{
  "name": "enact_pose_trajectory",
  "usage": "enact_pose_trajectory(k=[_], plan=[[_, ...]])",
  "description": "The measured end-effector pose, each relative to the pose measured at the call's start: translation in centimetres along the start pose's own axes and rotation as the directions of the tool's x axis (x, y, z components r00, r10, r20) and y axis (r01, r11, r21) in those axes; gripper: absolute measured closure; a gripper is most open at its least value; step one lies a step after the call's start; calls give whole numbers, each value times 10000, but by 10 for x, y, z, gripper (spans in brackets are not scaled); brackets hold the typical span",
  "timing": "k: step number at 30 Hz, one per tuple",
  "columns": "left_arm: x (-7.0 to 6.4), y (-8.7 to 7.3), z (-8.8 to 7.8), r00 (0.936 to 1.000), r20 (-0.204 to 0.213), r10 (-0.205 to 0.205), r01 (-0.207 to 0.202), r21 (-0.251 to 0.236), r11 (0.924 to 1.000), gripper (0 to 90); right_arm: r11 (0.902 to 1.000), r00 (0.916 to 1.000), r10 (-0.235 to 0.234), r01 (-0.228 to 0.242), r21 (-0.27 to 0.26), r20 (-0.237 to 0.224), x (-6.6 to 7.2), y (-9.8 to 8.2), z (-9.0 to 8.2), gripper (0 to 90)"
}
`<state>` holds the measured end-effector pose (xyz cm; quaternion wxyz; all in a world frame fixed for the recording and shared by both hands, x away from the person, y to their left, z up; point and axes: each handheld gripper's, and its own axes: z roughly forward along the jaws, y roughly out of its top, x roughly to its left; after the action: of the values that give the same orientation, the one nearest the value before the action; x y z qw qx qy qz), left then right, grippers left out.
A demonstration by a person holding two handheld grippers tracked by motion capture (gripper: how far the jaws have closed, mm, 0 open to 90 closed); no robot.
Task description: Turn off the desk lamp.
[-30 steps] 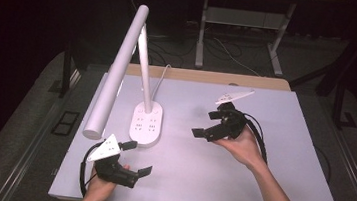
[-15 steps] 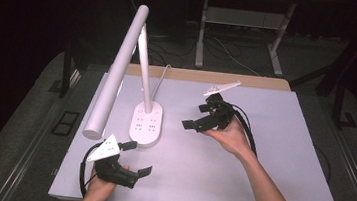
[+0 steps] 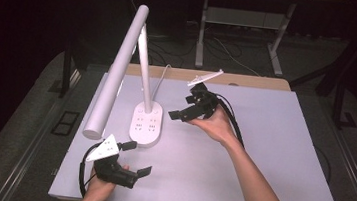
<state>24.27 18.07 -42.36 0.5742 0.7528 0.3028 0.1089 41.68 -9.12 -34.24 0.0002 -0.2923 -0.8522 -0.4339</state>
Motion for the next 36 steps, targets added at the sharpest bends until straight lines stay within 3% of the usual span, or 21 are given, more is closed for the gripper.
enact_pose_trajectory(k=[17, 26, 34, 36], plan=[[1, 0, -3, 10000, 9, -31, 31, -32, 10000, 0, 9981, 9982, 601, -600, 127, -75, -20, 22, 51, 10], [0, 0, -3, 9999, 98, -39, 40, -67, 10000, 0, 9982, 9980, 598, -597, 33, -200, -25, 23, 73, 286], [1, 0, -3, 9999, 104, -53, 54, -64, 10000, 0, 9991, 9991, 398, -395, 171, -131, -25, 25, 87, 441], [1, 0, -4, 9999, 109, -50, 51, -66, 10000, 0, 9992, 9992, 383, -382, 142, -60, -26, 26, 91, 534]])
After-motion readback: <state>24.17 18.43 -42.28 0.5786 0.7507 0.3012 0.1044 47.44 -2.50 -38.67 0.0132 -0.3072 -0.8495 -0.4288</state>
